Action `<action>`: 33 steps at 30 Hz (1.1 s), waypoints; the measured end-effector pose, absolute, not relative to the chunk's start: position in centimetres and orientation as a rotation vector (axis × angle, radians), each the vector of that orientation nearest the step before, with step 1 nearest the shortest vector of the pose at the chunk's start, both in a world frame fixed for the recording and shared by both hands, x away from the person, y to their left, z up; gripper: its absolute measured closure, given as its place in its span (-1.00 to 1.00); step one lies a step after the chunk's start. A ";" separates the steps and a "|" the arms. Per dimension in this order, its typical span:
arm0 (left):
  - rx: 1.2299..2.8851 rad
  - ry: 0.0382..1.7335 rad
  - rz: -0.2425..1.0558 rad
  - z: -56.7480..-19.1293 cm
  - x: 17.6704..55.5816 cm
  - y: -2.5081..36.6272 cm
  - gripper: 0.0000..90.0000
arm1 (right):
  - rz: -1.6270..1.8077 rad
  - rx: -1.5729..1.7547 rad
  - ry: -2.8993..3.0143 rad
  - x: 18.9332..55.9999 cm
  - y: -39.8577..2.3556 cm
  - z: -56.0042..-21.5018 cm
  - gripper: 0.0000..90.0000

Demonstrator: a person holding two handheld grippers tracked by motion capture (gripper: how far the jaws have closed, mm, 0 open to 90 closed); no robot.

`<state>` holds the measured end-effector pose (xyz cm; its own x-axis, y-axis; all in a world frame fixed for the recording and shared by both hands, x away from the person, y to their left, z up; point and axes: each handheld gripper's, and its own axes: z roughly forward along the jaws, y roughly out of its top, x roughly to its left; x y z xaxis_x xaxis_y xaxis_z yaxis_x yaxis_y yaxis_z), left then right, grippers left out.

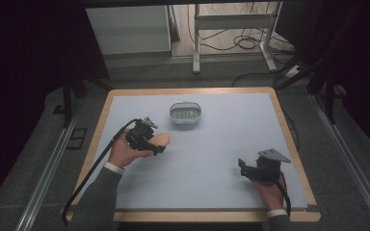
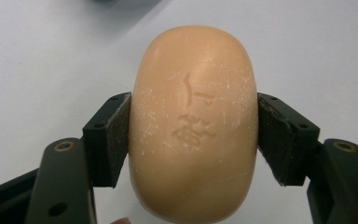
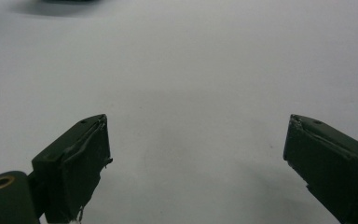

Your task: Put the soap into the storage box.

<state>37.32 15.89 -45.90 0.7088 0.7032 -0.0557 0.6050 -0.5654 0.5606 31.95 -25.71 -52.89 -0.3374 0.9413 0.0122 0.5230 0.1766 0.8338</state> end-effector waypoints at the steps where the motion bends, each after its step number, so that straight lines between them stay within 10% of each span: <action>1: 2.357 0.996 0.231 -45.9 37.4 15.9 -0.29 | 1.052 1.374 1.939 31.9 -25.7 -52.9 -0.84; 33: 2.371 0.993 0.232 -45.7 39.7 15.1 -0.28 | 1.049 1.373 1.940 31.9 -25.7 -52.9 -0.84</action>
